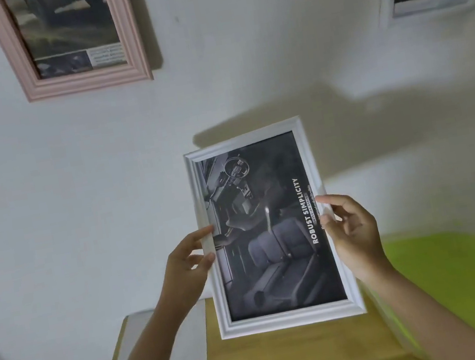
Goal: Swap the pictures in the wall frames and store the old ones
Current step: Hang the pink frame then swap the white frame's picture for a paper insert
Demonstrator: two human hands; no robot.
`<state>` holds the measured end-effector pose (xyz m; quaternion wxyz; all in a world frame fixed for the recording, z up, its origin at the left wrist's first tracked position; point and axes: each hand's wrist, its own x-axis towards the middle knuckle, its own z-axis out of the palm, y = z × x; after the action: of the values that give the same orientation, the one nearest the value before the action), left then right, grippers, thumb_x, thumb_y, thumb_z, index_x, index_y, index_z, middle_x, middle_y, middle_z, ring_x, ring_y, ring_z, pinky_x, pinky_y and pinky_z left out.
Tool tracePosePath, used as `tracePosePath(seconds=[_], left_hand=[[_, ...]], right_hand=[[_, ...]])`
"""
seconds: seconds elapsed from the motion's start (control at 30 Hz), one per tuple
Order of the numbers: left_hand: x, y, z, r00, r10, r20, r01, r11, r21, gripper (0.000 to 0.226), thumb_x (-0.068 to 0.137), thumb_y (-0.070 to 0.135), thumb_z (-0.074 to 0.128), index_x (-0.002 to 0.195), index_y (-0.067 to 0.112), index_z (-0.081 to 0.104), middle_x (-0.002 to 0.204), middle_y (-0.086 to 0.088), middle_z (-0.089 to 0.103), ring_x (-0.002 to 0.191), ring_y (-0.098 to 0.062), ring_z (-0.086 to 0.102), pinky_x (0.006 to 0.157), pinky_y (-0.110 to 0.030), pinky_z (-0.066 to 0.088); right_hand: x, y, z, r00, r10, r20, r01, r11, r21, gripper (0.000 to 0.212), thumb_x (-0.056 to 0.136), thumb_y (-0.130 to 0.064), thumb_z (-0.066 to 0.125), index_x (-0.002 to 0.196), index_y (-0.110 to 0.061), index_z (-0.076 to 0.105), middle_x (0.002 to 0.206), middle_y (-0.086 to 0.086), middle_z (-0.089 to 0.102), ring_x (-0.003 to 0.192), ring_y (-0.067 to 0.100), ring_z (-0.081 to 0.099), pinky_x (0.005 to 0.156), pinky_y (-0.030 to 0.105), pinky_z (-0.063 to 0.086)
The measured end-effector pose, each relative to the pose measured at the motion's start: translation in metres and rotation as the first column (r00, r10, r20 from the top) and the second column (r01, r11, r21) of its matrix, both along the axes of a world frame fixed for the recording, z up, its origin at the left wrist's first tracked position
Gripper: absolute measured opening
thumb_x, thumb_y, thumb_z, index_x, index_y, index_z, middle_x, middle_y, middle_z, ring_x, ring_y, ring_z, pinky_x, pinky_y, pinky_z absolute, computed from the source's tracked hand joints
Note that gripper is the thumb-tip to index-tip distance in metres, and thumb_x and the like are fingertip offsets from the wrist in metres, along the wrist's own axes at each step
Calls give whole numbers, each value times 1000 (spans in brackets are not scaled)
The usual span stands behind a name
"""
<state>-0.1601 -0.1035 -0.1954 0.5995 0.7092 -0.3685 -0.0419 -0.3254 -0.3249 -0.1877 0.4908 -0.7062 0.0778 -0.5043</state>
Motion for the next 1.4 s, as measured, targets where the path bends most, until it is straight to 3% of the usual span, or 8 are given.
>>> tracePosePath(seconds=[0.27, 0.43, 0.53, 0.7, 0.93, 1.07, 1.27, 1.4], left_hand=[[-22, 16, -63, 983, 137, -124, -99, 956, 275, 35, 86, 13, 63, 120, 22, 59, 127, -3, 55, 112, -19, 54, 89, -28, 43], [-45, -4, -29, 987, -83, -136, 100, 987, 129, 28, 87, 15, 62, 113, 24, 62, 113, 7, 63, 99, -9, 63, 72, -7, 49], [-59, -23, -4, 971, -210, -110, 227, 959, 171, 32, 88, 26, 61, 120, 34, 58, 113, 9, 60, 88, 0, 64, 71, -13, 50], [-66, -42, 13, 959, -280, -55, 284, 919, 273, 31, 90, 33, 56, 120, 40, 56, 99, 29, 51, 84, 6, 57, 79, -25, 47], [-55, -33, 12, 990, -114, -89, 131, 964, 231, 27, 79, 29, 71, 105, 33, 65, 88, 26, 50, 83, -13, 58, 76, -32, 52], [-29, -8, 11, 982, 81, -171, -48, 980, 193, 29, 69, 19, 77, 92, 31, 66, 86, 12, 59, 84, -16, 65, 66, -39, 60], [-15, 10, 7, 990, 110, -84, -88, 968, 234, 30, 70, 13, 67, 91, 34, 67, 86, 4, 66, 70, -12, 64, 57, -25, 51], [-3, 26, 4, 989, 86, -122, -60, 977, 205, 33, 75, 9, 67, 95, 35, 69, 81, 1, 67, 68, -15, 66, 58, -29, 55]], right_hand=[[-30, 63, -73, 978, -101, -184, 100, 995, -12, 36, 86, 8, 58, 106, -21, 63, 106, -8, 68, 84, 0, 63, 73, 11, 47], [-37, 97, -93, 960, -121, -251, 124, 992, -7, 38, 88, -1, 59, 109, -32, 64, 106, -22, 68, 81, 21, 64, 67, 16, 47], [-36, 109, -92, 965, -122, -233, 134, 990, 38, 41, 87, 0, 59, 109, -35, 64, 105, -18, 70, 77, 2, 65, 67, 10, 45], [-31, 127, -89, 964, -85, -253, 101, 994, 51, 36, 88, -4, 60, 113, -30, 64, 113, -23, 66, 107, 1, 61, 90, 14, 47], [-28, 142, -85, 949, 92, -301, -72, 994, 76, 38, 92, -16, 58, 128, -26, 55, 125, -15, 61, 109, 6, 60, 88, 27, 52], [-4, 146, -90, 918, 328, -221, -282, 935, 216, 47, 90, -32, 58, 135, -33, 45, 128, -10, 59, 118, 8, 55, 88, 17, 48], [-8, 122, -122, 923, 135, -360, -51, 971, 233, 38, 88, -42, 58, 121, -56, 46, 126, -26, 52, 118, -3, 48, 94, 18, 39], [-17, 100, -147, 883, 84, -461, 70, 949, 308, 40, 89, -32, 57, 123, -48, 43, 129, -16, 46, 120, 4, 45, 102, 28, 37]])
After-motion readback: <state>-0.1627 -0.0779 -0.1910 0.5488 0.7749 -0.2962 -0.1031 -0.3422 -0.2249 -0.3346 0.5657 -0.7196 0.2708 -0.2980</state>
